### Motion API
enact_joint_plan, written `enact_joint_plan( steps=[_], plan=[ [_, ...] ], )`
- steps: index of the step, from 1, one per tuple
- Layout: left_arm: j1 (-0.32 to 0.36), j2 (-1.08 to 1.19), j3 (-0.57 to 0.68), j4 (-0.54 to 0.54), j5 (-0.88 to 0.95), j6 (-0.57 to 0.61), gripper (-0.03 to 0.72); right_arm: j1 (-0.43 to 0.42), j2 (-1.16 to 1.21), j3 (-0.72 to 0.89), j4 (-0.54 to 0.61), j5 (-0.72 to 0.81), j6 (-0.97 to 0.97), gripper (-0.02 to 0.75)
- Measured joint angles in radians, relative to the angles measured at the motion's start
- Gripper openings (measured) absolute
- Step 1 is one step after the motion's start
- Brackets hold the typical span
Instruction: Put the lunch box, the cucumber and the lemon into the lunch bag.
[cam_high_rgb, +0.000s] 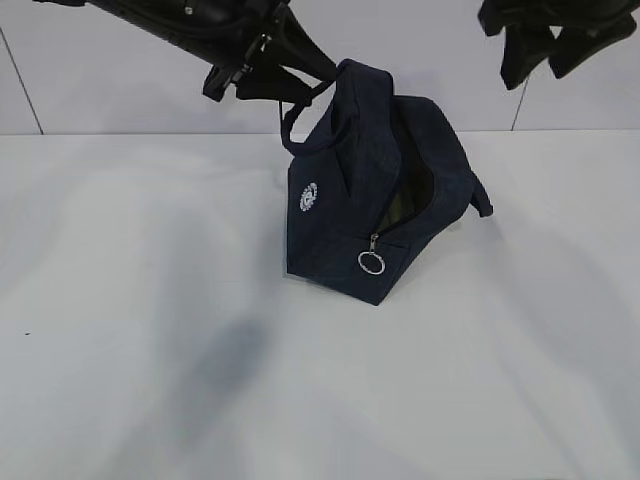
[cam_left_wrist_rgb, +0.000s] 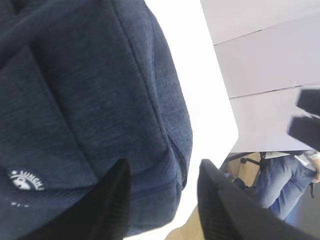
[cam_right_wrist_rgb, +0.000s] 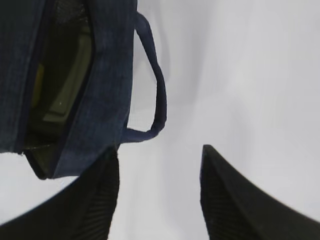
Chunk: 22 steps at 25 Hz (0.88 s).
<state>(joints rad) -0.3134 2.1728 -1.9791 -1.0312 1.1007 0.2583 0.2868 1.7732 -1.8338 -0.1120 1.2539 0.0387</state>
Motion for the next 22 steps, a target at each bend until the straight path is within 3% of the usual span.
enact_joint_plan(
  steps=[11,22],
  plan=[
    [-0.065,0.096,-0.065,0.006,-0.025,-0.010,0.317,0.000,-0.182,0.207,0.000,0.000,0.020,0.391],
    [-0.078,0.097,-0.086,0.004,-0.059,-0.015,0.317,0.000,-0.207,0.230,-0.007,0.000,0.025,0.391]
  ],
)
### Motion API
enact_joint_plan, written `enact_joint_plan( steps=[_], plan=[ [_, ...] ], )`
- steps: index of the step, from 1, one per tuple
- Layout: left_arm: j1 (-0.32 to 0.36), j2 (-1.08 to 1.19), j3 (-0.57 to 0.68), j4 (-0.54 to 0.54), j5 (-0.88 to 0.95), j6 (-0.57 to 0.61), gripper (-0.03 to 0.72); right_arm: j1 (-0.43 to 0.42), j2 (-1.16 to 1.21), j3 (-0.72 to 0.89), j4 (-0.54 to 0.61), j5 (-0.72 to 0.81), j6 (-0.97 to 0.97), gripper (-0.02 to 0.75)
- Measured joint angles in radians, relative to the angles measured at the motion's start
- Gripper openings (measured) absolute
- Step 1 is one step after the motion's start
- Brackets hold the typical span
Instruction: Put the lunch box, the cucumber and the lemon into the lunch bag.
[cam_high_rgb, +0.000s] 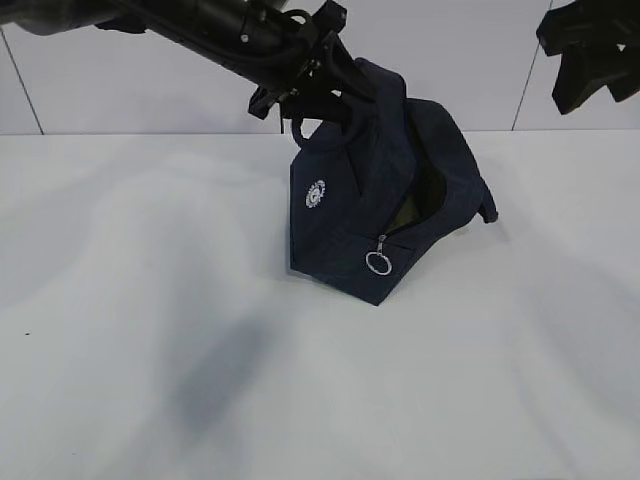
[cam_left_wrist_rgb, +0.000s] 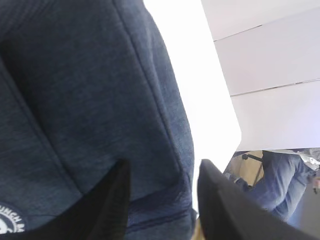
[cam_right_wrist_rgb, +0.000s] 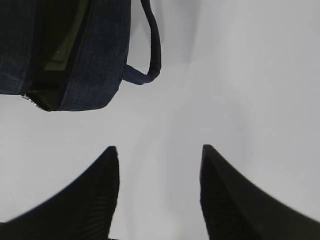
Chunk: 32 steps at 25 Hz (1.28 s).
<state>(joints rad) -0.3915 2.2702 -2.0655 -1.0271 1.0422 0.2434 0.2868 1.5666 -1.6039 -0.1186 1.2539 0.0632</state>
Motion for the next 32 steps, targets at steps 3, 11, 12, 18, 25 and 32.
enact_joint_plan(
  steps=[3,11,12,18,25,32],
  plan=[
    [-0.010,0.000,-0.002,-0.001,-0.003,0.000,0.317,0.000,0.000,0.000,0.000,0.000,0.000,0.391],
    [-0.030,0.000,-0.004,0.034,-0.015,-0.037,0.317,0.000,0.000,0.000,-0.002,0.000,0.000,0.391],
    [-0.030,0.000,-0.004,0.045,-0.015,-0.045,0.317,0.000,0.000,0.000,-0.002,0.000,0.000,0.390],
    [-0.039,0.008,-0.004,0.059,-0.015,-0.053,0.292,0.000,-0.002,0.000,-0.002,0.000,0.001,0.391],
    [-0.044,0.008,-0.004,0.062,-0.015,-0.073,0.288,0.000,-0.002,0.000,-0.002,-0.002,0.001,0.390],
    [-0.045,0.008,-0.004,0.061,-0.015,-0.079,0.286,0.000,-0.002,0.000,-0.002,-0.002,0.001,0.390]
  ],
)
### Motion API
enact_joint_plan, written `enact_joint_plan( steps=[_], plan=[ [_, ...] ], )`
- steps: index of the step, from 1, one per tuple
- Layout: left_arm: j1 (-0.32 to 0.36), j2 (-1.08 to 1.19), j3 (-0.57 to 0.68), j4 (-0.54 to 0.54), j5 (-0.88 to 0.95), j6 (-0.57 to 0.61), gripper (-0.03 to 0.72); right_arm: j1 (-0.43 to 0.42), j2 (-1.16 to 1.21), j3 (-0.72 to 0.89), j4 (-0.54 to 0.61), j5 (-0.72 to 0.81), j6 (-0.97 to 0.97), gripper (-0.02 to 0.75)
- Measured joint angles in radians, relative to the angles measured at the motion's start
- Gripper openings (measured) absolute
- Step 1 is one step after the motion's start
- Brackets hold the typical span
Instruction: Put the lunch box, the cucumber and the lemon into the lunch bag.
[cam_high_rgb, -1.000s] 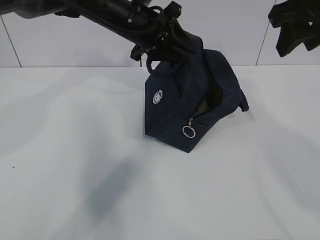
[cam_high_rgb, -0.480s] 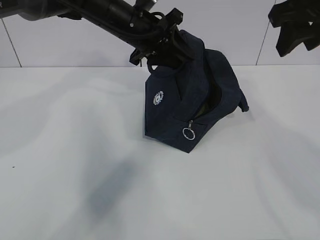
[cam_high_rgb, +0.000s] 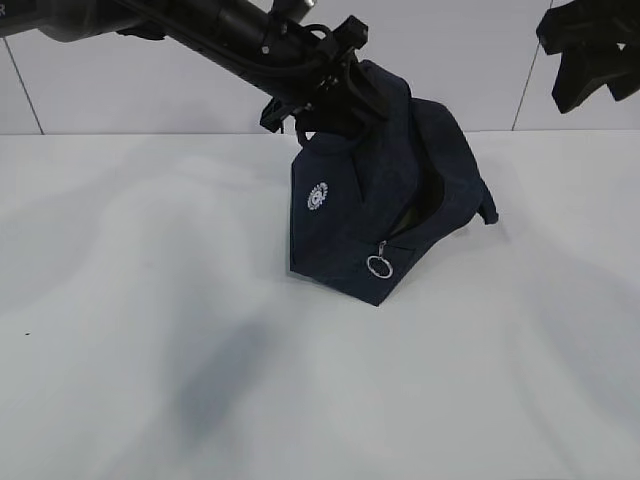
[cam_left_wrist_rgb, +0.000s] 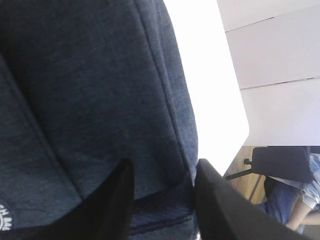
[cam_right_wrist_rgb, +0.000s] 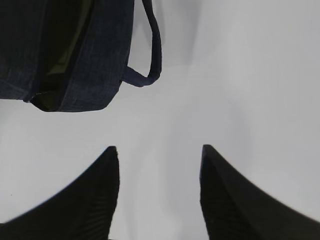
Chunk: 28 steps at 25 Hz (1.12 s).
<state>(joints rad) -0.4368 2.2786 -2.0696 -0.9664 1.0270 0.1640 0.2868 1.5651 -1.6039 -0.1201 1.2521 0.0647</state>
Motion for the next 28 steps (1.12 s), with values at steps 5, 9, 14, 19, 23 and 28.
enact_joint_plan(
  steps=[5,9,14,19,23,28],
  plan=[
    [0.000,0.000,0.000,0.042,0.000,-0.002,0.176,0.000,0.000,0.000,0.000,0.000,0.000,0.390],
    [0.000,0.000,0.000,0.071,0.008,-0.003,0.026,0.000,0.000,0.000,0.000,0.000,0.000,0.390],
    [0.000,0.000,0.000,0.112,0.035,-0.003,0.009,0.000,0.000,0.000,-0.006,0.000,0.000,0.390],
    [0.027,0.000,-0.001,0.205,0.104,-0.023,0.008,0.000,0.000,0.000,-0.010,0.000,0.000,0.390],
    [0.067,0.000,-0.001,0.288,0.152,-0.050,0.008,0.000,0.000,0.000,-0.010,0.000,0.000,0.390],
    [0.113,0.000,-0.001,0.354,0.189,-0.072,0.008,0.000,0.000,0.000,-0.010,0.000,0.000,0.390]
  ],
)
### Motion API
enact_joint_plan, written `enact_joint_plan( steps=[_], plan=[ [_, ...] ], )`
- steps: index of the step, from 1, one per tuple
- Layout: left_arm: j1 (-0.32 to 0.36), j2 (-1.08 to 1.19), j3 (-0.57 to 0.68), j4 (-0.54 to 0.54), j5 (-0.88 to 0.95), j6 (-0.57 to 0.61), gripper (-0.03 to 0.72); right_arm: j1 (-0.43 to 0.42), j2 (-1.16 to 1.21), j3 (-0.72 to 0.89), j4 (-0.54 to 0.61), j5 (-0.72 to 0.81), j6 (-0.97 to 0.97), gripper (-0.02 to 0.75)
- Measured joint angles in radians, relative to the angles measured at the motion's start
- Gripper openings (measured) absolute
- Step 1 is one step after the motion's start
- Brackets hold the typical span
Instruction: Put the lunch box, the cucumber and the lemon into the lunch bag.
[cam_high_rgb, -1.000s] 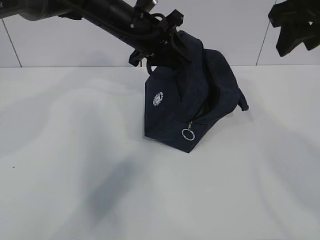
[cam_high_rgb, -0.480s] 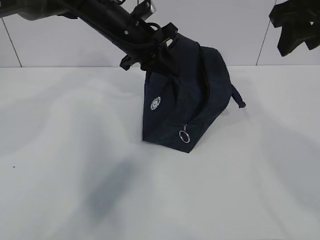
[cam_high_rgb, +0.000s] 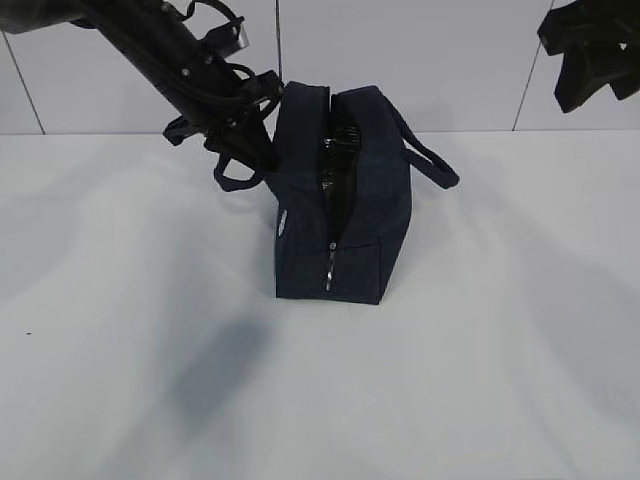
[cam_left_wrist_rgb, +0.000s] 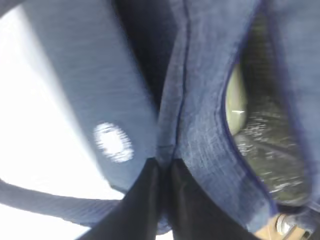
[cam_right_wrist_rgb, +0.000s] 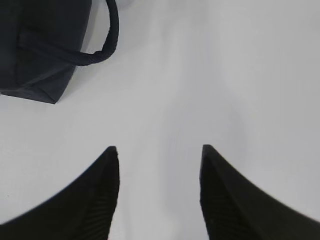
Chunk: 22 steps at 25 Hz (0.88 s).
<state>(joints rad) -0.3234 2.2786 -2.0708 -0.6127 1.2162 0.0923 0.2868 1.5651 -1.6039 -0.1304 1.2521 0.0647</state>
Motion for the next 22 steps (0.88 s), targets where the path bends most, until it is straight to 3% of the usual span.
enact_joint_plan(
  steps=[6,10,18,22],
  plan=[
    [0.010,0.000,0.000,-0.001,0.009,-0.012,0.008,0.000,0.000,0.000,0.000,0.000,0.000,0.390],
    [0.010,0.000,0.000,-0.075,0.009,-0.013,0.032,0.000,0.000,0.000,0.000,0.000,0.001,0.390],
    [0.012,0.002,0.000,-0.161,0.009,-0.013,0.319,0.000,0.000,0.000,-0.006,0.000,0.001,0.390],
    [0.026,0.002,0.000,-0.240,0.009,-0.013,0.353,0.000,0.000,0.000,-0.021,0.000,0.001,0.390]
  ],
)
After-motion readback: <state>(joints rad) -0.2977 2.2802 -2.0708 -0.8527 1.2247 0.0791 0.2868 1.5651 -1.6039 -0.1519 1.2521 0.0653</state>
